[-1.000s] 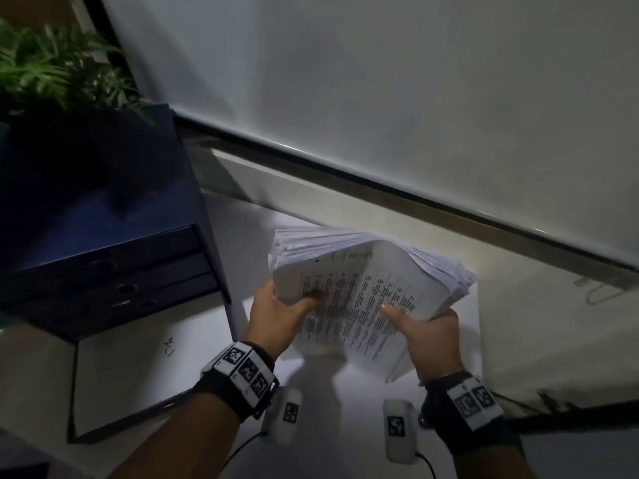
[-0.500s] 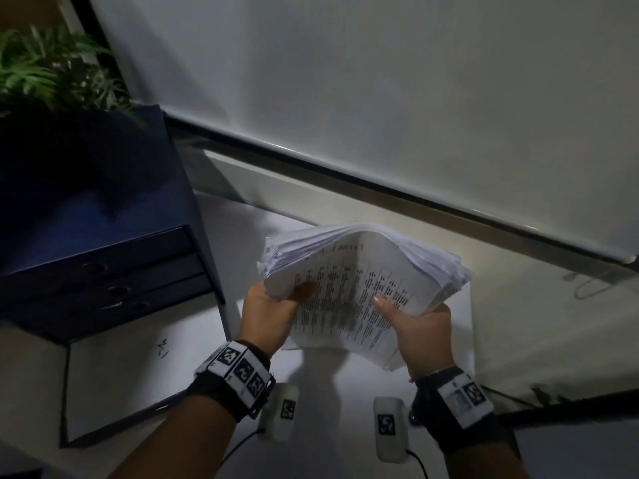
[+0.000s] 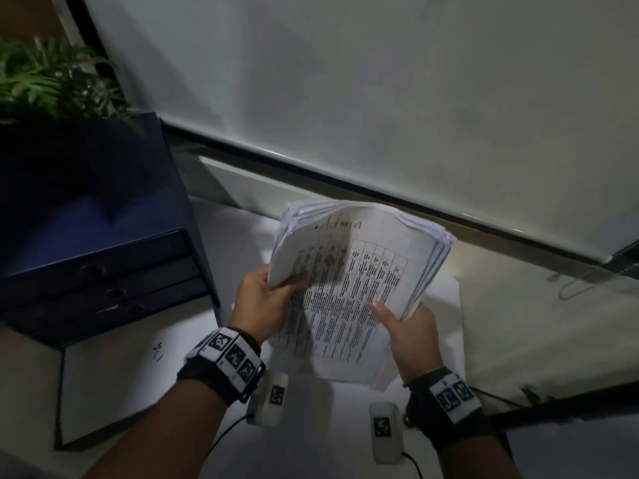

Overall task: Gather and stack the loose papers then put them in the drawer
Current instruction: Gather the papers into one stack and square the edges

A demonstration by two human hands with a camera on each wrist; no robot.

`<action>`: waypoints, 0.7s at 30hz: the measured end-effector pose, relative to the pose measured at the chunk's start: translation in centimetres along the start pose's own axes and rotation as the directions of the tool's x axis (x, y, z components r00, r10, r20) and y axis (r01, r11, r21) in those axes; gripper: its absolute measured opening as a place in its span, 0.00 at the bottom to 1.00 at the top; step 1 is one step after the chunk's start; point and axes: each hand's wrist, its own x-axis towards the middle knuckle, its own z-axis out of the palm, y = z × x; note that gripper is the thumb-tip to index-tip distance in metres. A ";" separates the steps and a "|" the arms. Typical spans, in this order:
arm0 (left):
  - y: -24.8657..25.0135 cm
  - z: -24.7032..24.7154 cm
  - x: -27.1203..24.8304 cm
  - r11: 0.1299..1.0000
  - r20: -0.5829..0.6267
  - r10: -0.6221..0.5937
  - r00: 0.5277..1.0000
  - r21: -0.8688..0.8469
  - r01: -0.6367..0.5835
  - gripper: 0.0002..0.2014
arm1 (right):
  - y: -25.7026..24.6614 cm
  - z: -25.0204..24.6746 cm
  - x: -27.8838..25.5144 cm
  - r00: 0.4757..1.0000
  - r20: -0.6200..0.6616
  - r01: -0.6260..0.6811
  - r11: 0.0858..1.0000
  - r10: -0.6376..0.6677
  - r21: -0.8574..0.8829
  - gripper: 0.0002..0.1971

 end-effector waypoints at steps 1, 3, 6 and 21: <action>0.4 -0.1 0.1 1.000 0.003 0.015 1.000 0.018 -0.015 0.05 | -0.8 -0.1 0.0 0.999 -0.037 0.022 1.000 -0.022 -0.010 0.16; 1.0 -0.4 0.5 0.980 -0.022 0.119 0.993 0.162 -0.114 0.06 | -2.5 -0.6 0.6 0.978 -0.177 0.098 0.994 -0.106 -0.056 0.34; 1.6 -1.0 1.3 0.833 0.049 0.322 0.945 0.459 -0.308 0.05 | -5.6 -2.0 1.6 0.877 -0.276 0.293 0.894 -0.393 -0.340 0.54; -0.9 -1.1 1.0 0.970 -0.412 0.156 0.898 0.237 -0.060 0.70 | -7.0 -5.8 3.8 0.954 0.019 0.298 0.939 -0.300 -0.174 0.19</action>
